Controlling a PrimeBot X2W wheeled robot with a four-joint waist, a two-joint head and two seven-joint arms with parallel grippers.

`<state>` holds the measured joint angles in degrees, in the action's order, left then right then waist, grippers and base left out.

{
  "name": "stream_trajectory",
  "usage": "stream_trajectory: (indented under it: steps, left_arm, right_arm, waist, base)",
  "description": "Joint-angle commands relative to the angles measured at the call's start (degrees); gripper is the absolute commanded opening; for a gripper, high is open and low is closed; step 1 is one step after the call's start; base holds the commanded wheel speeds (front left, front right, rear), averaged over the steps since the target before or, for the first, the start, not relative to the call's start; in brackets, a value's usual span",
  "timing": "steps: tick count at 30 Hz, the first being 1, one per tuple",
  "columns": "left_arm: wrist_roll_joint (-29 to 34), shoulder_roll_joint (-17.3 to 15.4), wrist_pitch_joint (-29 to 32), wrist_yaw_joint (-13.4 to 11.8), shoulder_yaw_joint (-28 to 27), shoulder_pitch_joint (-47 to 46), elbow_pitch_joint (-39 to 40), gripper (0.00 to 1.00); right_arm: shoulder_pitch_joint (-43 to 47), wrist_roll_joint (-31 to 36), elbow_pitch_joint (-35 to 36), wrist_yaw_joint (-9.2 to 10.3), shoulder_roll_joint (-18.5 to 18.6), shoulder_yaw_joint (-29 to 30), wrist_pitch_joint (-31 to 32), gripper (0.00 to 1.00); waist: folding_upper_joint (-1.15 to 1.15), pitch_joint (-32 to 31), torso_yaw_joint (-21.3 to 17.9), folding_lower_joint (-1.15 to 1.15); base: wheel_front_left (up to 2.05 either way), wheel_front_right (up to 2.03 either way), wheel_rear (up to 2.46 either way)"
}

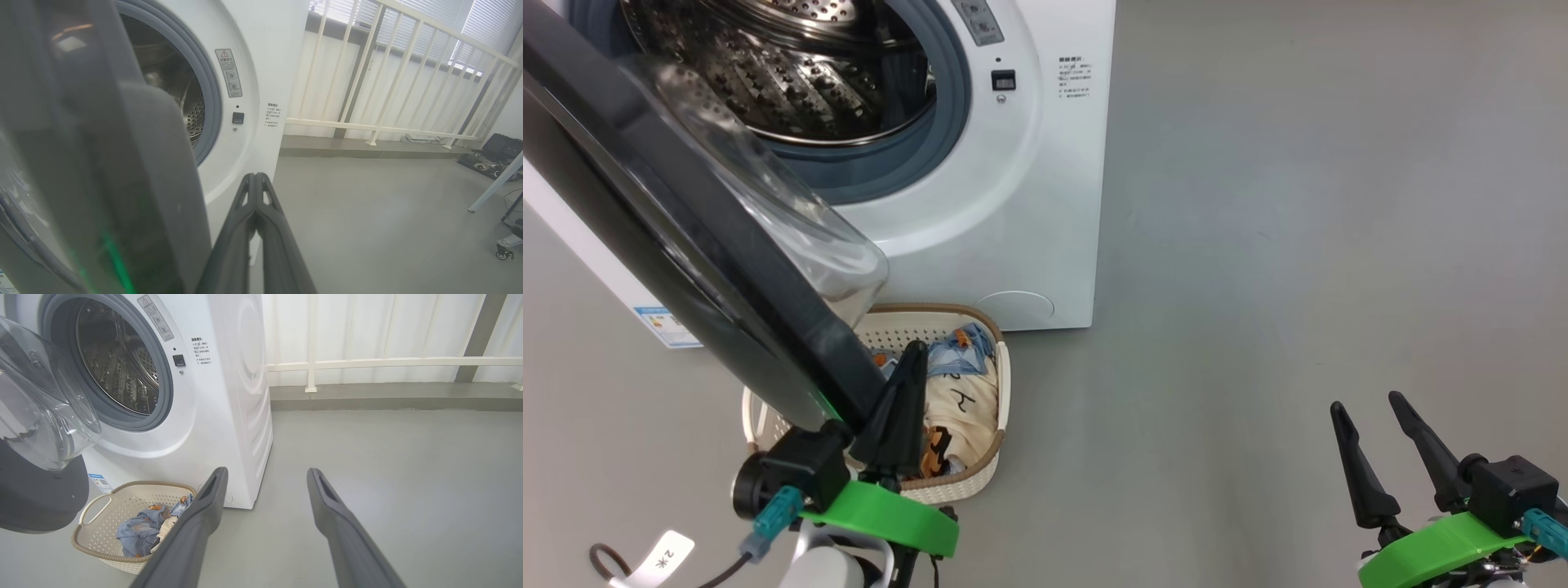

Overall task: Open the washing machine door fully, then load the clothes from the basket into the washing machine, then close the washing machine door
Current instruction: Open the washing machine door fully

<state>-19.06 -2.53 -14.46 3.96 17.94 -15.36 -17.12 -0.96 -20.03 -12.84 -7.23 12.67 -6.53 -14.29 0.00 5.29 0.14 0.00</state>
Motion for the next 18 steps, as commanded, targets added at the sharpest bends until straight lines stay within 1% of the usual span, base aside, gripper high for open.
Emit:
stream_trajectory:
  steps: [1, 8, 18]
  left_arm:
    - [-0.32, -0.35, -0.52, -0.31, -2.3, -2.09, 0.53, 0.0]
    - [-0.34, -0.35, -0.53, -0.25, -4.07, -1.92, -0.55, 0.0]
    - [-0.09, -0.35, -0.53, -0.31, -5.89, 0.23, 0.48, 0.0]
  right_arm:
    - [-1.47, 0.62, 1.56, -0.25, 0.9, -0.62, -0.71, 1.0]
    - [-1.74, 0.63, 1.7, -0.25, 0.94, -0.62, -0.71, 1.0]
    - [-1.55, 0.66, 2.0, -0.25, 1.26, -0.3, -0.71, 1.0]
  waist:
    - [0.0, 0.06, 0.11, 0.0]
    - [0.0, 0.14, 0.41, 0.0]
    - [0.0, -0.3, 1.77, 0.0]
  base:
    - [0.0, 0.0, 0.0]
    - [0.0, 0.0, 0.0]
    - [0.0, 0.0, 0.0]
